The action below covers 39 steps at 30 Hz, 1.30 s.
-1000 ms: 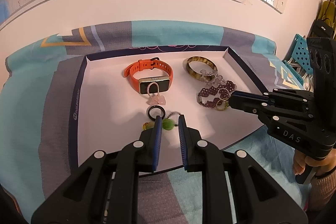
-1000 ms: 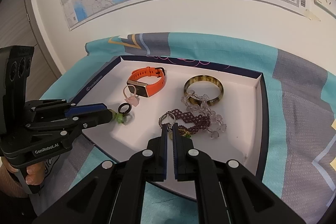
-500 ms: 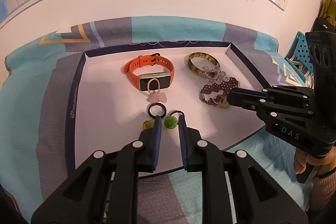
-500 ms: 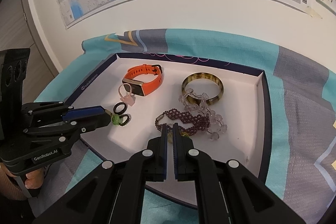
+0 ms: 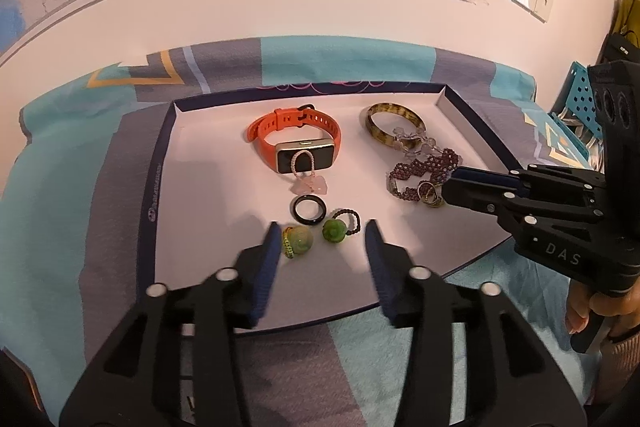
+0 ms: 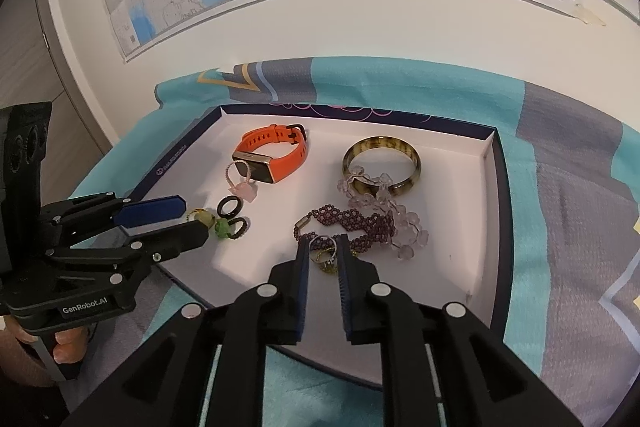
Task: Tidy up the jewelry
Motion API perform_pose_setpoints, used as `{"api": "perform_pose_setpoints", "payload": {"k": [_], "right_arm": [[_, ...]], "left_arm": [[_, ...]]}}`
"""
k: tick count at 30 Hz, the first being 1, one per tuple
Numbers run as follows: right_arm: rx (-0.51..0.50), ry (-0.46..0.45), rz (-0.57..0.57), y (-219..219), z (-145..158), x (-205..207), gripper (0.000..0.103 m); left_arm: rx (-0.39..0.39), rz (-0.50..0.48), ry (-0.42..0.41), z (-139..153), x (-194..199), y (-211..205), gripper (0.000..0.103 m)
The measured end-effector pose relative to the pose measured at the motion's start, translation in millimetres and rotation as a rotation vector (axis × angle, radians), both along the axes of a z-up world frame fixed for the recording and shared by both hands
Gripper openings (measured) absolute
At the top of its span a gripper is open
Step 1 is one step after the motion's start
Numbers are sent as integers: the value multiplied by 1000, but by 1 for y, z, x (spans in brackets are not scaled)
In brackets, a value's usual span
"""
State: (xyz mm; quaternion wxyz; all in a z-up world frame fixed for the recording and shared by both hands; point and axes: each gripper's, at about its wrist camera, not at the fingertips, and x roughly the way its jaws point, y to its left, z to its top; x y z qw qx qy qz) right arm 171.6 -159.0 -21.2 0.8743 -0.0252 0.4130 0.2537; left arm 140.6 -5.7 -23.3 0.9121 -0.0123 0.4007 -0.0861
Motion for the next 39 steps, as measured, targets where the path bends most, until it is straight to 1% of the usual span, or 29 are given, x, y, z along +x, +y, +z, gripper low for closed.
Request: {"api": "perform_pose_setpoints", "payload": {"k": [1, 2, 3, 4, 5, 6, 7, 8, 9, 10, 12, 13, 14, 15, 21, 23, 26, 32, 39], "right_arm": [[2, -4, 0, 0, 1, -2, 21], [4, -8, 0, -1, 2, -4, 26], [6, -13, -2, -2, 4, -7, 35], [7, -18, -6, -3, 5, -9, 40], [10, -24, -8, -4, 6, -12, 45], [12, -26, -7, -4, 7, -14, 47], [16, -31, -6, -5, 8, -18, 48], [19, -36, -8, -6, 9, -21, 56], [20, -45, -15, -7, 11, -24, 70], [19, -58, -23, -8, 12, -28, 74], [17, -71, -26, -9, 14, -34, 79], [12, -79, -32, -9, 15, -38, 84], [5, -87, -46, -10, 15, -41, 94], [5, -99, -59, -10, 16, -46, 95], [-10, -141, -79, -11, 21, -70, 96], [-6, -137, -84, -11, 20, -76, 96], [-40, -132, -84, -9, 15, -84, 96], [-18, -102, -105, -14, 10, -91, 96], [-11, -112, -103, -12, 12, -96, 96]], "left_arm": [[9, 5, -10, 2, -2, 0, 50], [15, 8, -19, 3, -4, 0, 58], [22, 12, -33, 5, -7, 0, 63], [29, 19, -44, 7, -10, 0, 75], [36, 25, -54, 8, -12, 1, 82], [44, 32, -67, 10, -16, 1, 84], [51, 37, -76, 12, -19, 1, 89], [56, 44, -87, 13, -22, 2, 99], [63, 58, -104, 15, -27, 4, 97], [65, 64, -109, 16, -29, 6, 97], [64, 68, -110, 17, -35, 8, 97], [67, 74, -108, 17, -38, 9, 97], [71, 79, -109, 17, -41, 10, 97], [75, 83, -111, 17, -44, 11, 97], [72, 107, -116, 19, -63, 15, 97], [70, 114, -116, 20, -67, 16, 97], [56, 122, -113, 21, -73, 17, 97], [60, 136, -112, 22, -82, 16, 97], [64, 152, -103, 21, -87, 17, 97]]}}
